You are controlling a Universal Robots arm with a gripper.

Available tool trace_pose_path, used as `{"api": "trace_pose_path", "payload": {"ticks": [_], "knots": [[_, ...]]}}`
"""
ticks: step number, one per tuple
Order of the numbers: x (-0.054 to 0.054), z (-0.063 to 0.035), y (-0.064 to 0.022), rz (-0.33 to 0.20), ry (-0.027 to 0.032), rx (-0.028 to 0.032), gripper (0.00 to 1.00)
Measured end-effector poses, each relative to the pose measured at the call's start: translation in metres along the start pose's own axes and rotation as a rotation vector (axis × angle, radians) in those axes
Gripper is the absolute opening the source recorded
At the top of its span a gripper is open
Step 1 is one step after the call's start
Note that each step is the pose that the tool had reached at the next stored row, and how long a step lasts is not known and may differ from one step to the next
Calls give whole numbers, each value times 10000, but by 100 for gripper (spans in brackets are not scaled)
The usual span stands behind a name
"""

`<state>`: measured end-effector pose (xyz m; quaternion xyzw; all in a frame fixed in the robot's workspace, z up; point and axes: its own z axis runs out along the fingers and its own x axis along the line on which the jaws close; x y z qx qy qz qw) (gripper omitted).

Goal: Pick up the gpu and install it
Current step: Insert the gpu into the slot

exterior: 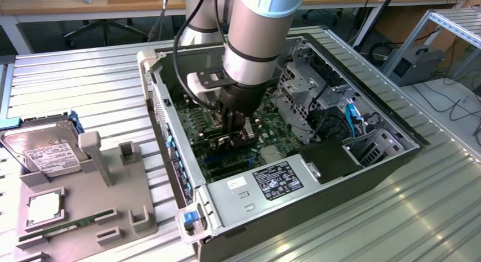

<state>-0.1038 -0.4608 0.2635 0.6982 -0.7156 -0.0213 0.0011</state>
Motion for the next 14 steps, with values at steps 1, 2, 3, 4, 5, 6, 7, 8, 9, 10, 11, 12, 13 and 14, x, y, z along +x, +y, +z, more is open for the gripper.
{"api": "trace_pose_path", "payload": {"ticks": [1,2,3,4,5,6,7,8,9,10,11,12,13,14], "knots": [[0,-2,0,0,3,-2,41],[0,-2,0,0,3,-1,41],[0,-2,0,0,3,-2,41],[0,-2,0,0,3,-2,41],[0,-2,0,0,4,-2,41],[1,-11,1,0,8,-4,41],[0,-15,1,0,4,-2,41],[0,-15,1,0,3,-2,41],[0,-15,0,0,2,-2,41],[0,-15,0,0,2,-2,41],[0,-15,0,0,3,-2,41],[0,-15,1,0,3,-2,41],[0,-15,1,0,3,-2,41],[0,-15,1,1,3,-2,41]]}}
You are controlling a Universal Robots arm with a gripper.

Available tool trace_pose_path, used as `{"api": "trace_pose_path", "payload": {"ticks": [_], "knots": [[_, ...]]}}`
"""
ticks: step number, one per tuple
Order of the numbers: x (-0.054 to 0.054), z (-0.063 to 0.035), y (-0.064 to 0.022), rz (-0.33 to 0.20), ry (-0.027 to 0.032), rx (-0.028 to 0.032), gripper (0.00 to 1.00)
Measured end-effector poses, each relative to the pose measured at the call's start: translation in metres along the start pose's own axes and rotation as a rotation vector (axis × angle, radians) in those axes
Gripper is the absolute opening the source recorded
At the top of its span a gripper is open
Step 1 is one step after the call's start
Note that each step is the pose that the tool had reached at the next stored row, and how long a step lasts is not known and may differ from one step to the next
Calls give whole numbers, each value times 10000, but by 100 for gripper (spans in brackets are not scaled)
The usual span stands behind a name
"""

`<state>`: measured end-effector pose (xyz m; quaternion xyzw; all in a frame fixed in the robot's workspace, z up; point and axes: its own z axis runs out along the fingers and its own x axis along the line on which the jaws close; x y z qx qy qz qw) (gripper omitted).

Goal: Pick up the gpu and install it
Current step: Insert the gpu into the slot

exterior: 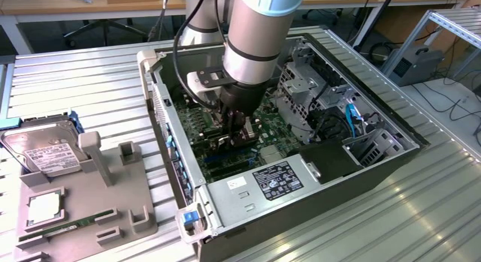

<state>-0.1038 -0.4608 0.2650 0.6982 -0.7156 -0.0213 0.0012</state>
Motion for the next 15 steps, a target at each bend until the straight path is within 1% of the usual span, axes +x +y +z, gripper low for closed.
{"api": "trace_pose_path", "payload": {"ticks": [4,5,6,7,8,15], "knots": [[0,0,0,-1,0,0,41],[0,0,0,-1,0,0,39],[0,0,0,-1,0,0,33],[0,0,0,-1,1,0,33],[0,0,0,0,1,0,27],[0,0,0,0,1,0,27]]}}
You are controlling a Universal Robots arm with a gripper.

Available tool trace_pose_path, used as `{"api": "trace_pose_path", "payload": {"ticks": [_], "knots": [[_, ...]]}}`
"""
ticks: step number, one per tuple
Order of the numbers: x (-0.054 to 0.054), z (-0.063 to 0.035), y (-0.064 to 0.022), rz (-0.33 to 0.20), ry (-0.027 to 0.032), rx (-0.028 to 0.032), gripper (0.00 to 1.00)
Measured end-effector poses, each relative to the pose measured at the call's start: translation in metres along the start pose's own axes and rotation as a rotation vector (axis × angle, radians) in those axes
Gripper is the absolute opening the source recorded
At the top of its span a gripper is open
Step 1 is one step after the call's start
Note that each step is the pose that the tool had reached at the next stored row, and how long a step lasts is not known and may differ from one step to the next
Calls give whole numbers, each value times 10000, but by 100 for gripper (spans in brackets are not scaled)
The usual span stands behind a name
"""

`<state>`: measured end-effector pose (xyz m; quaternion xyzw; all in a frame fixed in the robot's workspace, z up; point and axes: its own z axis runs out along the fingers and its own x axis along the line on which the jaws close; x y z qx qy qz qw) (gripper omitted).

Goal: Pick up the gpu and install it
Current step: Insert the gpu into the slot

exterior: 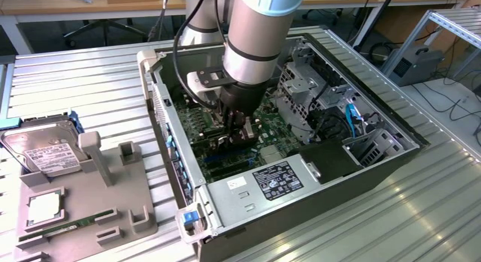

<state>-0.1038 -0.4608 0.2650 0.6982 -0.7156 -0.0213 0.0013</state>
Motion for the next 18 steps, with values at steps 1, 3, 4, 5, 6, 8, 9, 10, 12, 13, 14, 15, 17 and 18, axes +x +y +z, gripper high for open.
{"api": "trace_pose_path", "payload": {"ticks": [1,3,4,5,6,8,9,10,12,13,14,15,17,18], "knots": [[0,0,0,0,0,1,27],[2,4,0,1,1,-1,27],[2,5,0,0,1,0,27],[2,7,0,0,0,0,27],[2,8,0,0,0,0,27],[3,23,-1,-1,0,1,27],[3,23,-1,-1,1,0,27],[3,26,-1,0,0,0,27],[3,28,0,-1,0,0,27],[3,28,0,0,0,0,27],[3,28,0,0,0,0,27],[3,28,0,0,0,0,27],[3,28,0,0,0,0,27],[3,28,0,0,0,0,27]]}}
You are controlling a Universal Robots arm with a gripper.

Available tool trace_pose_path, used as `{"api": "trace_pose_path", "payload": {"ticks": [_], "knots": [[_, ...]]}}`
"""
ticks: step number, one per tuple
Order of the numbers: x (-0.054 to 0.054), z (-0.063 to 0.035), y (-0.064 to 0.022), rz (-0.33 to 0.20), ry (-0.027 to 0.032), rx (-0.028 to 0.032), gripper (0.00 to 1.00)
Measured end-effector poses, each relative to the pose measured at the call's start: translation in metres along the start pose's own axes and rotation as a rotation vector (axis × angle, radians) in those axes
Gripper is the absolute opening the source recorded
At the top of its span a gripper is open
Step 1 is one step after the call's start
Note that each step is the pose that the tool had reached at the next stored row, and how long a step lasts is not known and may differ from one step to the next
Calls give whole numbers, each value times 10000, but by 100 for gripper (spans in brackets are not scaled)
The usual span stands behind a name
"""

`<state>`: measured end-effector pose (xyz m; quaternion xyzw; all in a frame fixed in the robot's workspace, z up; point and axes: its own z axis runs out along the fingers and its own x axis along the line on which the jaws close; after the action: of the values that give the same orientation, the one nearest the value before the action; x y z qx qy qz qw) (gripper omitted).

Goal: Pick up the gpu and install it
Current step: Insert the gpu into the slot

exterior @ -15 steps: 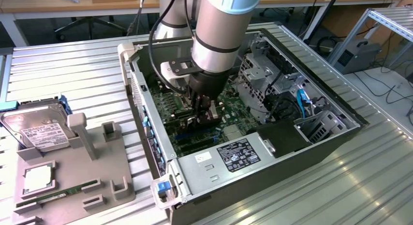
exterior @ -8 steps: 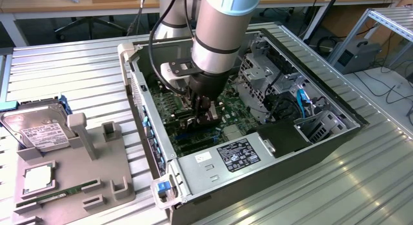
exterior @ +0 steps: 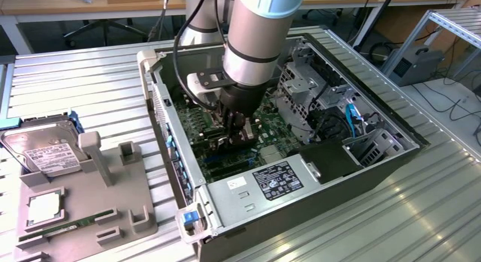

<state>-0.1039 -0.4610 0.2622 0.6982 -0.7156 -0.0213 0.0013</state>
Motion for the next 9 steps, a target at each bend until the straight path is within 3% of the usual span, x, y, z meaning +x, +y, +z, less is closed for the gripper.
{"api": "trace_pose_path", "payload": {"ticks": [3,6,7,8,9], "knots": [[-1,2,0,1,-6,3,27],[0,0,0,0,-1,0,45],[0,1,0,0,-1,1,58],[0,1,0,0,-1,1,58],[0,0,0,0,-1,0,64]]}}
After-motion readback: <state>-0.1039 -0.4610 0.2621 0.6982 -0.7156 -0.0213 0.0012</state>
